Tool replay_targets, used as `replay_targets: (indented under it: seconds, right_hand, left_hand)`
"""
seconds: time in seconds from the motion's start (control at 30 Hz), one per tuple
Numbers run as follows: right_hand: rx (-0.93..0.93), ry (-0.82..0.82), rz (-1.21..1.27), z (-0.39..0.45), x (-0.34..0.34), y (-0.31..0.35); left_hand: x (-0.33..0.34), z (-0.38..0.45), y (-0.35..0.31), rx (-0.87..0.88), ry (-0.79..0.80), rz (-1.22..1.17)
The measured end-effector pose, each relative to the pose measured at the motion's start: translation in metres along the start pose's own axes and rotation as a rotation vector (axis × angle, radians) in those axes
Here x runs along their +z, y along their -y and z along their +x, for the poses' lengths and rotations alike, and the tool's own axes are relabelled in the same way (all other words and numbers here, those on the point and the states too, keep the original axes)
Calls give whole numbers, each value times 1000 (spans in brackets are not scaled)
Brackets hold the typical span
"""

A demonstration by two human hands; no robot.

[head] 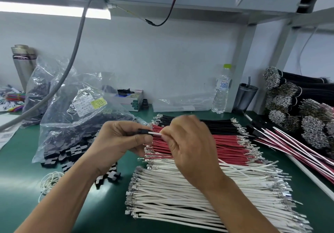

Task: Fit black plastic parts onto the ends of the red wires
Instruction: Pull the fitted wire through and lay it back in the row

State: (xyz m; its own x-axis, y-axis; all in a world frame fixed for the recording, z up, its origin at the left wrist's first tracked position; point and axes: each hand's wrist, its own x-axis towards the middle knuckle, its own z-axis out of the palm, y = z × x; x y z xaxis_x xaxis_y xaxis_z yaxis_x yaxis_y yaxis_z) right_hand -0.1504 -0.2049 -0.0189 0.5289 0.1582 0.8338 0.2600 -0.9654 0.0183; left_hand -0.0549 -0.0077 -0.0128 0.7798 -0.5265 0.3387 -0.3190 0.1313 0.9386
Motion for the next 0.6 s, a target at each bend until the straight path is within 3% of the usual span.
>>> replay_targets:
  seconds: [0.1,0.17,0.3,0.37,0.43,0.5,0.6]
  right_hand:
    - [123,117,-17,-3,-9,-19]
    - [185,90,-21,0,-19,-31]
    - [456,-210,296,28,-58,-67]
    - [552,-382,447,49,-92,-90]
    - [613,-433,489,62,-130,-119]
    - [696,-262,345,63,-164,-151]
    - [824,221,-150,35,-187,-190]
  left_hand:
    - [-5,2,0,13,-117,-66]
    - [-16,0,-4,-20,-74,7]
    - [-51,-3,-5,-176,96,583]
    - [-61,-3,-1,-262,213,748]
    - [-64,-3,2,-313,288,850]
    - [-67,-4,4,-370,333,891]
    - [-72,-5,7,-441,391,914]
